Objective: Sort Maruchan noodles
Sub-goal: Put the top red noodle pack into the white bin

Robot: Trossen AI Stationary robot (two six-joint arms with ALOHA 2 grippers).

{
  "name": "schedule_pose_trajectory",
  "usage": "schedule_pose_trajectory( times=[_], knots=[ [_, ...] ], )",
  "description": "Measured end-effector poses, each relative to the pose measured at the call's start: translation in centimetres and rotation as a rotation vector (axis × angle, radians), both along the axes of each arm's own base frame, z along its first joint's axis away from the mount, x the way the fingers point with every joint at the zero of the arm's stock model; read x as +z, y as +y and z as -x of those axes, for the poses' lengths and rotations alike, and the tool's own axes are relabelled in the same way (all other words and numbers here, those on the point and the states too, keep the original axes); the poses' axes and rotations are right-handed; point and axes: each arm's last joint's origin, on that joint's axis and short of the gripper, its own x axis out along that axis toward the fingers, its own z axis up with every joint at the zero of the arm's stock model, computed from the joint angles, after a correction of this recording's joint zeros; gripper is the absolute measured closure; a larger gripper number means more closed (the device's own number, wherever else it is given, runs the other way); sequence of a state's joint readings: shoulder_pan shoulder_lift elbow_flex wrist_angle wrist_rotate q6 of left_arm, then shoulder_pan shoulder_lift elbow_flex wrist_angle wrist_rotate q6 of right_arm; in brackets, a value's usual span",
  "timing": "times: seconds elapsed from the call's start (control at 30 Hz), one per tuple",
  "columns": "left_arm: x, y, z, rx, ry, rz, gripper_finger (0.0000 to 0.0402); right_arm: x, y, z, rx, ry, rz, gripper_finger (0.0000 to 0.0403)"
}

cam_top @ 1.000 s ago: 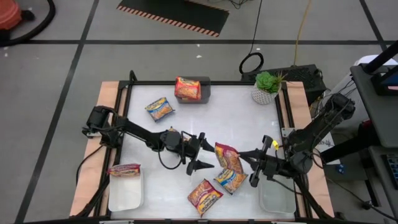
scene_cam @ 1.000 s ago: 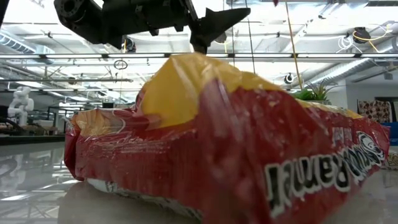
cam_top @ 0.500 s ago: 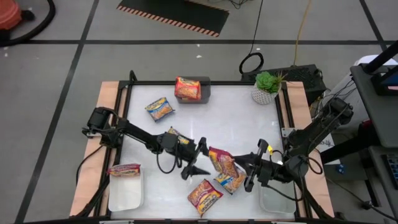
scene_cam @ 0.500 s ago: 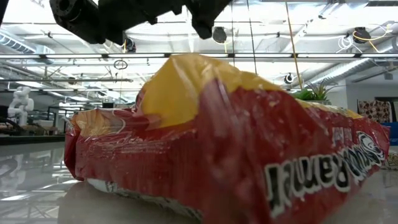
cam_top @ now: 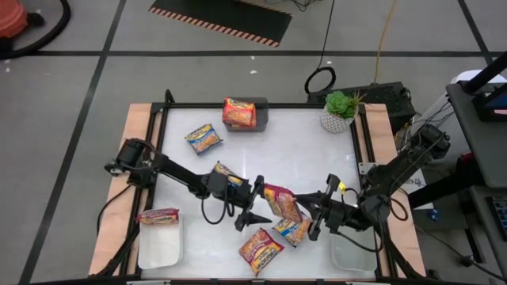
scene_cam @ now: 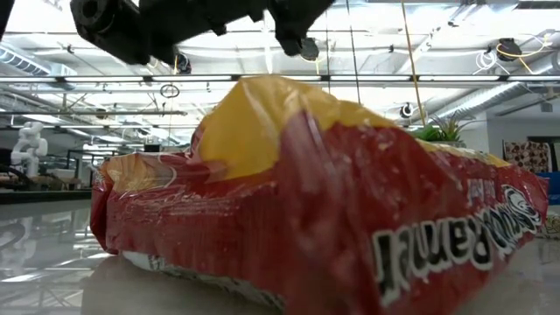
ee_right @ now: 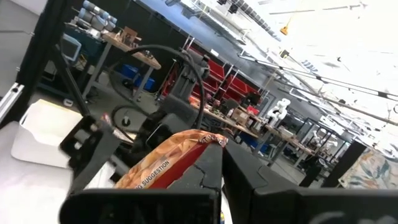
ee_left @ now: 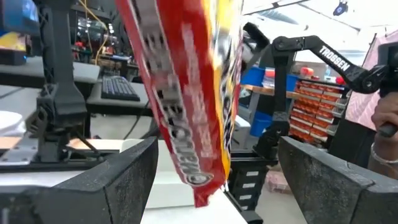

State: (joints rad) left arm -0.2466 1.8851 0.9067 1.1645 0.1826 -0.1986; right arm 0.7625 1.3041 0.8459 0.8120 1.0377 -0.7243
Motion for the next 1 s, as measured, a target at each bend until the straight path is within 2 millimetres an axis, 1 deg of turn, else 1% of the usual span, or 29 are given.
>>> schedule_pose_trajectory(
  times=[0.17, 0.23, 0.4, 0.47, 0.57, 0.7, 0.77, 0.83, 1.0],
  knots=[
    [-0.7, -0.3, -1.2, -0.010, -0.032, 0.053, 0.0069, 0.0, 0.0, -0.1, 0.024, -0.006, 0.002, 0.0403],
    [-1.1, -0.4, -1.6, -0.011, -0.023, 0.053, 0.0069, 0.0, 0.0, -0.1, 0.019, -0.005, 0.001, 0.0403],
    [-1.4, -0.8, -2.8, -0.031, -0.034, 0.051, 0.0072, 0.0, 0.0, -0.1, 0.017, -0.005, 0.001, 0.0403],
    [-1.5, -1.0, -3.3, -0.037, -0.037, 0.052, 0.0083, 0.0, 0.0, -0.1, 0.017, -0.005, 0.001, 0.0403],
    [-1.4, -1.4, -3.8, -0.035, -0.046, 0.058, 0.0113, 0.0, 0.0, -0.1, 0.017, -0.005, 0.001, 0.0403],
    [-1.2, -1.8, -3.8, -0.017, -0.056, 0.057, 0.0158, 0.0, 0.0, -0.1, 0.018, -0.005, 0.001, 0.0403],
    [-1.2, -2.0, -3.7, -0.021, -0.057, 0.056, 0.0174, 0.0, 0.0, -0.1, 0.018, -0.004, 0.001, 0.0403],
    [-1.0, -2.1, -3.7, -0.024, -0.073, 0.059, 0.0183, 0.0, 0.0, 0.0, 0.018, -0.004, 0.001, 0.0403],
    [-0.9, -2.2, -3.6, -0.023, -0.086, 0.053, 0.0185, 0.0, 0.0, 0.0, 0.017, -0.003, 0.002, 0.0403]
  ],
)
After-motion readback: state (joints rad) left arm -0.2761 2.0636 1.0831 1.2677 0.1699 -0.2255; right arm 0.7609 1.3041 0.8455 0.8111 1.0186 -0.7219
